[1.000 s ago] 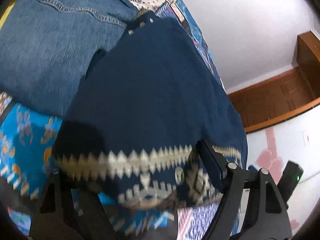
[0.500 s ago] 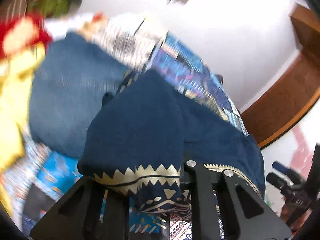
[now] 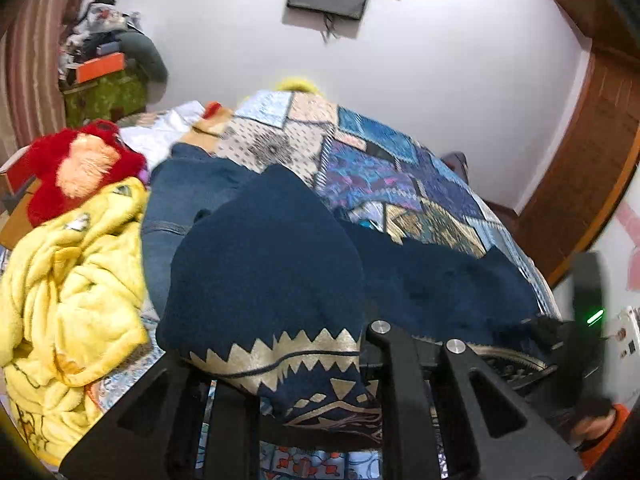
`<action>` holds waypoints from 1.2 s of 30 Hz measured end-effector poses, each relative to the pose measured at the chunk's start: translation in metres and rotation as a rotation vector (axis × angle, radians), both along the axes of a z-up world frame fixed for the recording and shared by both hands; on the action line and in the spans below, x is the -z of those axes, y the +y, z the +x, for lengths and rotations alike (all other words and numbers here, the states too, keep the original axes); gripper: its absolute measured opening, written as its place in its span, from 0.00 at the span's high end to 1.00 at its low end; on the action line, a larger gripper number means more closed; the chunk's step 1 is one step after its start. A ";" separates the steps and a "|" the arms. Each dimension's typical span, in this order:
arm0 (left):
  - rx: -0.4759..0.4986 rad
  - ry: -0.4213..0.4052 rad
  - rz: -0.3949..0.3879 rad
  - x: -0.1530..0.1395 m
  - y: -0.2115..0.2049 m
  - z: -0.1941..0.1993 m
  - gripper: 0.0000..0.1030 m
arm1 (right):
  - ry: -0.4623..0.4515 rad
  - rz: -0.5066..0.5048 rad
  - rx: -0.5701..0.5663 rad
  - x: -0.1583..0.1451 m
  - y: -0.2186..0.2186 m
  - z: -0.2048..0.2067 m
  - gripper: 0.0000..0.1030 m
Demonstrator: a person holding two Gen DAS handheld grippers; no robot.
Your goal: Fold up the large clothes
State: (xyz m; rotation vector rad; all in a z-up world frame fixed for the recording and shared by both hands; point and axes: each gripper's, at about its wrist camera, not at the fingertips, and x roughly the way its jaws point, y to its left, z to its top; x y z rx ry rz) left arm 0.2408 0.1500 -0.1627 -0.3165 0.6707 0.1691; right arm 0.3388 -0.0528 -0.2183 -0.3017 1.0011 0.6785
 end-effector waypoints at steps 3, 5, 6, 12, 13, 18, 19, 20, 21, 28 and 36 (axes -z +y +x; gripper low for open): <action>0.028 0.004 0.042 -0.004 -0.018 0.015 0.84 | -0.015 -0.027 -0.001 0.014 0.006 -0.008 0.04; 0.066 -0.027 0.069 -0.018 -0.035 0.024 0.84 | 0.020 -0.017 -0.033 0.007 -0.001 -0.008 0.04; 0.098 -0.049 0.090 -0.029 -0.048 0.030 0.85 | 0.042 -0.001 -0.041 0.003 -0.007 -0.007 0.04; 0.313 -0.140 0.244 -0.065 -0.145 0.053 0.85 | 0.014 0.122 0.155 -0.037 -0.120 -0.016 0.04; 0.364 -0.141 0.278 -0.064 -0.169 0.056 0.85 | 0.005 0.127 0.204 -0.041 -0.143 -0.017 0.04; 0.591 -0.061 0.382 -0.026 -0.258 0.062 0.85 | -0.030 0.088 0.450 -0.052 -0.252 -0.027 0.04; 0.634 -0.010 0.378 -0.011 -0.270 0.063 0.85 | -0.028 0.086 0.471 -0.053 -0.263 -0.028 0.04; 0.662 0.033 0.370 0.000 -0.276 0.063 0.85 | -0.026 0.088 0.499 -0.054 -0.279 -0.032 0.04; 0.699 0.088 0.360 0.013 -0.282 0.064 0.85 | -0.024 0.090 0.520 -0.055 -0.291 -0.037 0.04; 0.859 0.180 0.318 0.023 -0.273 0.037 0.66 | -0.006 0.138 0.568 -0.059 -0.318 -0.053 0.04; 0.789 0.132 0.229 -0.023 -0.249 0.006 0.25 | -0.059 0.192 0.483 -0.085 -0.281 -0.053 0.04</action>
